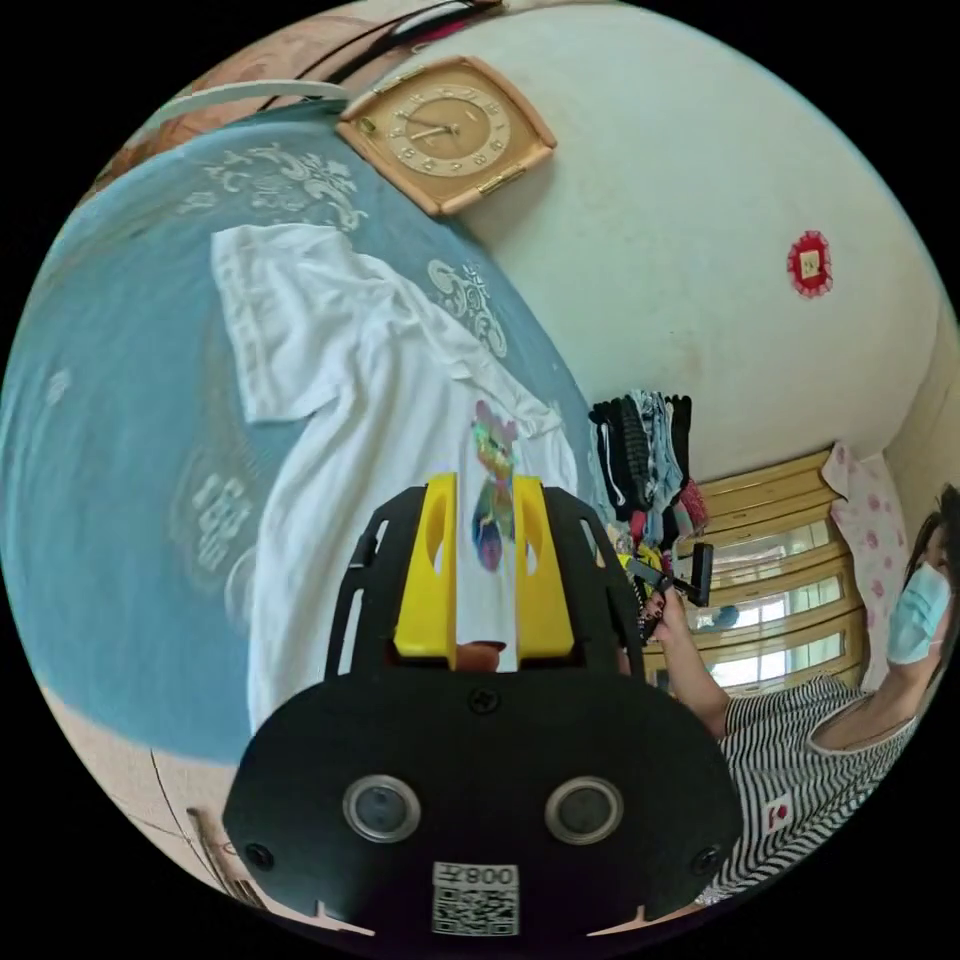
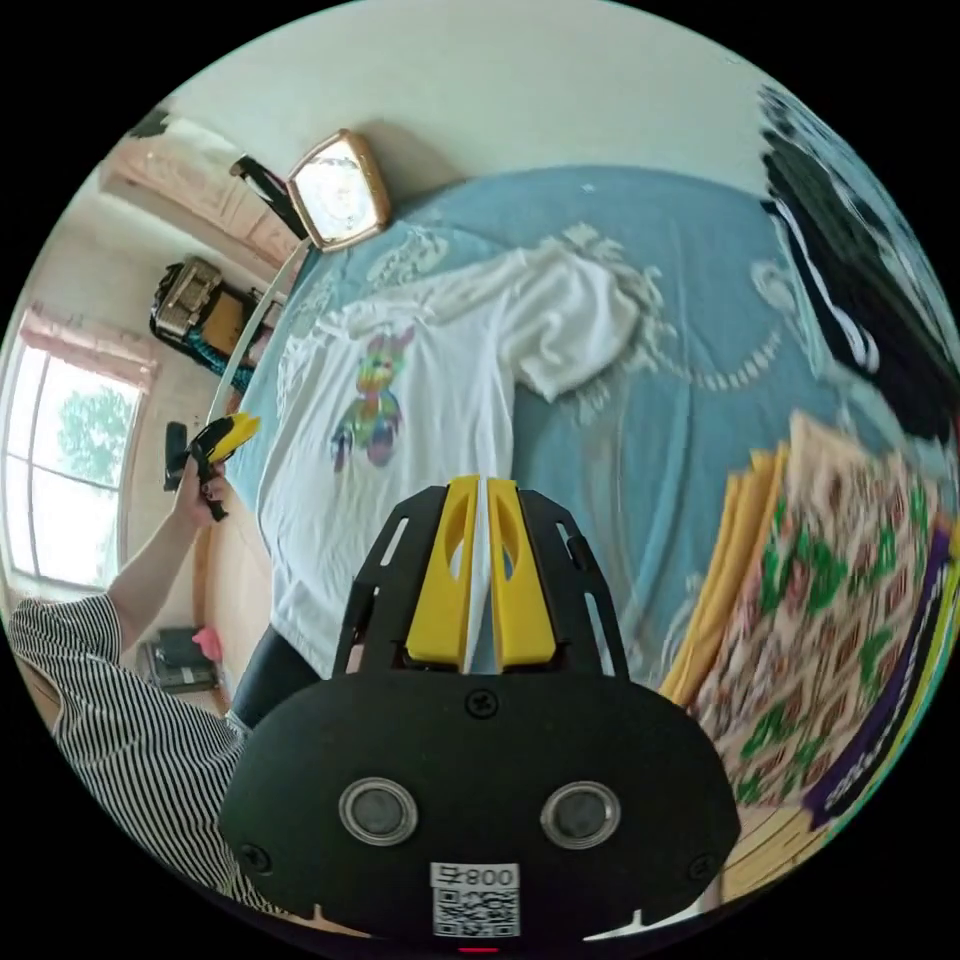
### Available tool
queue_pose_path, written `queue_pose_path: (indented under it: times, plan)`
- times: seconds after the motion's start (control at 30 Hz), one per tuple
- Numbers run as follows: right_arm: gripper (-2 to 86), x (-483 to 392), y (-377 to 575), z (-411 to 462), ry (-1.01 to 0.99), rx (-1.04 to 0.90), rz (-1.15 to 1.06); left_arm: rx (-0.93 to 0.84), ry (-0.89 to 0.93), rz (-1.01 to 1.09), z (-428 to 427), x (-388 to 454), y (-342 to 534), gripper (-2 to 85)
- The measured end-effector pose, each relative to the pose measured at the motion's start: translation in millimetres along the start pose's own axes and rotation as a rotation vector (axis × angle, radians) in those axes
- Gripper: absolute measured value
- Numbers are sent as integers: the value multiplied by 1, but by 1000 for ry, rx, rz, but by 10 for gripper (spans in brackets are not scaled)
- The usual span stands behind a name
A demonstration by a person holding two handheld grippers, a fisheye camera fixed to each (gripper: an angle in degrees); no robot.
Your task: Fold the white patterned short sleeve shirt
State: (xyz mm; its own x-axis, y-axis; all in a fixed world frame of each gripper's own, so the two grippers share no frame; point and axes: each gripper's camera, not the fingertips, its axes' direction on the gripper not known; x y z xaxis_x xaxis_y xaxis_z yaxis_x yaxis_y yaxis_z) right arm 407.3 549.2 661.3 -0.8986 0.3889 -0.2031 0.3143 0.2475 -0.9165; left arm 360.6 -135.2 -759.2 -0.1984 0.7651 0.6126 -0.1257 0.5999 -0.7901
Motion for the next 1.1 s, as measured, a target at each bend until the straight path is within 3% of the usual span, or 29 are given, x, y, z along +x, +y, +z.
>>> queue_pose_path:
  times: [0.13,0.3,0.57,0.77,1.1]
  plan:
    - [29,-35,-89,13,-19,45,-99,-24,54,-51,69,-3,-76,92]
    - [58,-105,-180,35,179,46,-376,-9,105,-141,117,-22,-132,95]
    - [69,-194,-234,82,409,-22,-780,-7,153,-183,157,-42,-172,82]
    - [6,-222,-276,97,405,-83,-788,-20,157,-212,175,-48,-200,37]
    - [5,-243,-339,50,376,21,-713,14,204,-98,175,-27,-254,23]
